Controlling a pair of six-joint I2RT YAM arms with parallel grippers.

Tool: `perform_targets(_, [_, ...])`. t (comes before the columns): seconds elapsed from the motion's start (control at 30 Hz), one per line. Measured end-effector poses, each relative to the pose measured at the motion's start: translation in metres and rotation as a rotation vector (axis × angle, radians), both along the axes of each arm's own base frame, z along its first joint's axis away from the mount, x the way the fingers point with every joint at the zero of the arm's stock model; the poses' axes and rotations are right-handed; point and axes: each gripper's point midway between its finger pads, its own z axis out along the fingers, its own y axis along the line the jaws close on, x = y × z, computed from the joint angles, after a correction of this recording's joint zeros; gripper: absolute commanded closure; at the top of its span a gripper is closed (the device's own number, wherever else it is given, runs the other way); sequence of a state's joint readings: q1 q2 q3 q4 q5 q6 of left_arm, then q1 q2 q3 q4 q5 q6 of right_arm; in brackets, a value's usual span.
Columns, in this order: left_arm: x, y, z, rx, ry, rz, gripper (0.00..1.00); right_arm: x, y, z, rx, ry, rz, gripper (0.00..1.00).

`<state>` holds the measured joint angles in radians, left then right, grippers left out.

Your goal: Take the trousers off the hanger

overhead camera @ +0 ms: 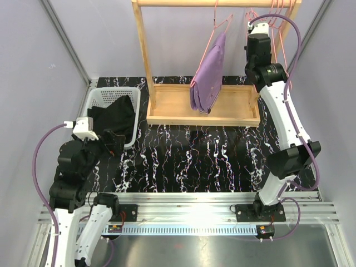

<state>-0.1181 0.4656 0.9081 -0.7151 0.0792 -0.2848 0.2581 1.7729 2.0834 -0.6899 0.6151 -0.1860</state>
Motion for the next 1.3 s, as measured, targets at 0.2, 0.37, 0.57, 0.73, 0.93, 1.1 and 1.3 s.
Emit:
perform_targets(0.2, [0.0, 0.003, -0.001, 0.007, 0.001, 0.018, 0.01, -0.002, 0.001, 0.002, 0.026, -0.039, 0.0, 0.76])
perform_targets(0.37, [0.0, 0.004, -0.001, 0.014, 0.006, 0.021, 0.01, -0.018, -0.001, 0.008, 0.063, -0.04, -0.005, 0.42])
perform_targets(0.57, [-0.008, 0.007, 0.007, 0.022, 0.01, 0.031, 0.01, -0.051, 0.008, 0.028, 0.166, -0.07, 0.063, 0.2])
perform_targets(0.73, [-0.01, 0.008, 0.016, 0.018, -0.006, 0.037, 0.01, -0.098, 0.014, 0.053, 0.284, -0.16, 0.137, 0.01])
perform_targets(0.93, [-0.012, 0.005, 0.014, -0.024, 0.011, 0.043, 0.01, -0.155, 0.021, 0.067, 0.418, -0.286, 0.24, 0.01])
perform_targets(1.1, [-0.015, 0.007, 0.011, -0.025, 0.029, 0.051, 0.01, -0.167, 0.055, 0.093, 0.552, -0.329, 0.415, 0.0])
perform_targets(1.3, [-0.019, 0.004, 0.011, -0.027, 0.04, 0.034, 0.01, -0.149, 0.11, 0.09, 0.734, -0.23, 0.608, 0.01])
